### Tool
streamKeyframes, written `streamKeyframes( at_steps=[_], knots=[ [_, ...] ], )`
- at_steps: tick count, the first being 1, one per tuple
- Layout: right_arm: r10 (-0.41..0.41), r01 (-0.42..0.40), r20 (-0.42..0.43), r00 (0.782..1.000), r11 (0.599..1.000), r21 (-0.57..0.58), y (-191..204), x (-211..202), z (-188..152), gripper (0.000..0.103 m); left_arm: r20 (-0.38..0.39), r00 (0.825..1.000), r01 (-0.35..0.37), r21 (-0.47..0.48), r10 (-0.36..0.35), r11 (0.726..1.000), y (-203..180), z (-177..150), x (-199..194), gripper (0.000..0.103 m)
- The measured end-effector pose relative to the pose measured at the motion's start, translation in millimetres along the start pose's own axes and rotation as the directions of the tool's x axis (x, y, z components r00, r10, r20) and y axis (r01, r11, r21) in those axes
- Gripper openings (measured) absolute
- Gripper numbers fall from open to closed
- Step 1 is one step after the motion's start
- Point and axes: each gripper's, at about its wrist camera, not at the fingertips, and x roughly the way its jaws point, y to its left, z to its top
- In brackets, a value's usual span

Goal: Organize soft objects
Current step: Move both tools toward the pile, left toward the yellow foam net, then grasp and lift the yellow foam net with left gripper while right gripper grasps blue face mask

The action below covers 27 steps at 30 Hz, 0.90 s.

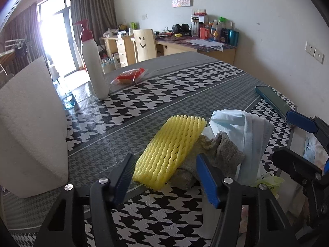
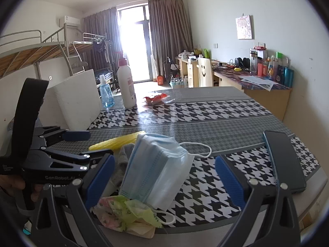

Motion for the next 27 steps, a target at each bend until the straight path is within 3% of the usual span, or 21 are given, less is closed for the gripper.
streamKeyframes(
  at_steps=[10, 13, 18, 23, 27],
  knots=[
    [0.006, -0.006, -0.011, 1.0, 1.0, 0.011, -3.5, 3.6, -2.3, 0.099, -0.046, 0.999, 0.015, -0.023, -0.016, 1.0, 2.8, 0.7, 15.0, 0.043],
    [0.009, -0.009, -0.019, 1.0, 1.0, 0.018, -5.6, 6.1, -2.5, 0.099, -0.05, 0.998, 0.034, -0.04, -0.036, 0.999, 6.5, -0.1, 15.2, 0.028],
    [0.019, -0.019, -0.028, 0.999, 1.0, 0.022, -5.0, 8.4, -1.2, 0.099, -0.036, 0.997, 0.063, -0.067, -0.066, 0.996, 11.7, 0.4, 12.4, 0.018],
    [0.035, -0.034, -0.051, 0.998, 0.999, 0.023, -2.7, 12.1, -1.2, 0.087, -0.007, 0.996, 0.086, -0.083, -0.087, 0.993, 15.2, 0.5, 4.0, 0.014],
    [0.052, -0.049, -0.084, 0.995, 0.998, 0.032, -2.4, 16.9, -2.0, 0.072, 0.019, 0.996, 0.085, -0.082, -0.084, 0.993, 15.9, -0.3, -5.6, 0.014]
  ],
)
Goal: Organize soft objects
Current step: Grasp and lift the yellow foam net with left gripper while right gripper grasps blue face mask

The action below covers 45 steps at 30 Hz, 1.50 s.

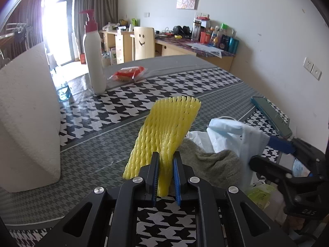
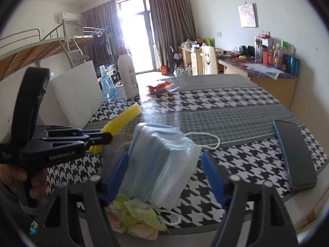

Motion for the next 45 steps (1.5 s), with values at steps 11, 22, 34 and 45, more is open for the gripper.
streamKeyframes(
  at_steps=[11, 22, 34, 45],
  knots=[
    [0.074, -0.074, -0.072, 0.995, 0.997, -0.002, 9.9, 9.5, -1.2, 0.034, 0.056, 0.998, 0.022, 0.01, -0.022, 1.0, -4.4, 0.3, -22.2, 0.014],
    [0.049, -0.049, -0.019, 0.999, 0.998, -0.026, 17.7, -12.3, 9.7, 0.016, 0.116, 0.991, 0.074, -0.011, -0.072, 0.997, -2.5, 1.0, -52.4, 0.014],
    [0.025, -0.024, 0.015, 1.0, 0.998, -0.054, 26.1, -26.2, 16.2, 0.016, 0.117, 0.988, 0.102, -0.011, -0.1, 0.995, -6.2, -11.6, -61.1, 0.014],
    [0.128, -0.131, -0.038, 0.991, 0.987, -0.094, 48.4, -2.0, 14.1, 0.016, 0.116, 0.983, 0.139, 0.022, -0.141, 0.99, -16.7, -10.7, -60.3, 0.014]
  ],
)
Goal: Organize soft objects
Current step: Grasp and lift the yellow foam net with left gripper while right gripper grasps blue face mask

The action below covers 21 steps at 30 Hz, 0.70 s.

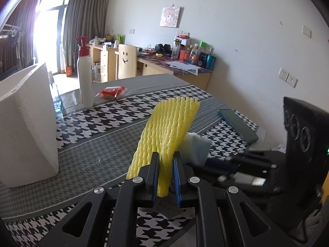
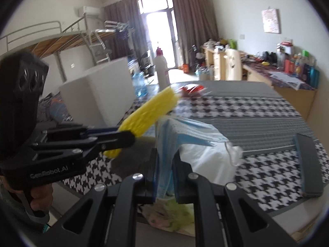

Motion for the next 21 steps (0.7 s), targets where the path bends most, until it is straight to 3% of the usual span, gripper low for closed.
streamKeyframes(
  at_steps=[6, 9, 21],
  knots=[
    [0.024, -0.025, -0.056, 0.998, 1.0, -0.018, 2.7, 20.6, -4.8, 0.016, 0.017, 1.0, 0.021, -0.03, -0.021, 0.999, 8.1, 4.4, -5.6, 0.014],
    [0.025, -0.027, -0.072, 0.997, 0.999, -0.023, 1.9, 25.7, -5.9, 0.016, 0.036, 0.999, -0.001, -0.036, 0.003, 0.999, 12.0, 5.3, -10.9, 0.014],
    [-0.004, 0.003, -0.037, 0.999, 1.0, -0.028, 3.3, 10.4, -3.8, 0.016, 0.084, 0.992, -0.087, -0.022, 0.089, 0.996, 13.6, 1.9, -30.9, 0.014]
  ],
)
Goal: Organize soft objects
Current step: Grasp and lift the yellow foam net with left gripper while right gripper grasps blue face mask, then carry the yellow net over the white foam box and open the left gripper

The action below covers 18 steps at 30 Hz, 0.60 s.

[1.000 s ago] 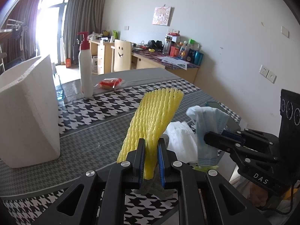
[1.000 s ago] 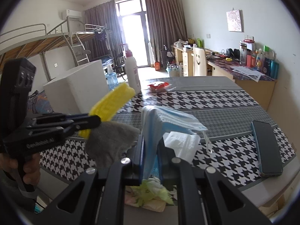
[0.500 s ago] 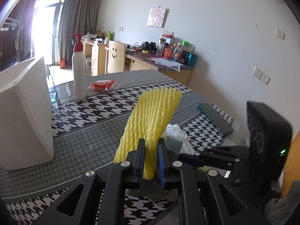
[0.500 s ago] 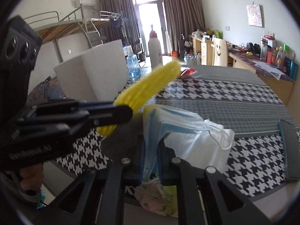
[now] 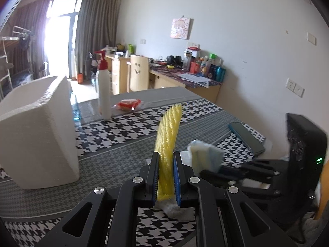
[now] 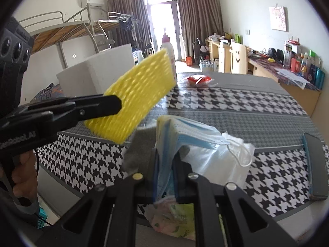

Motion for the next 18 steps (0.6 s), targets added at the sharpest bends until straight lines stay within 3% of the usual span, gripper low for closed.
streamKeyframes(
  at_steps=[18],
  knots=[
    [-0.051, 0.058, 0.131, 0.99, 0.997, -0.049, 10.5, -51.8, 21.2, 0.016, 0.057, 0.994, -0.086, -0.035, 0.088, 0.996, 8.3, -1.6, -36.2, 0.012]
  ],
)
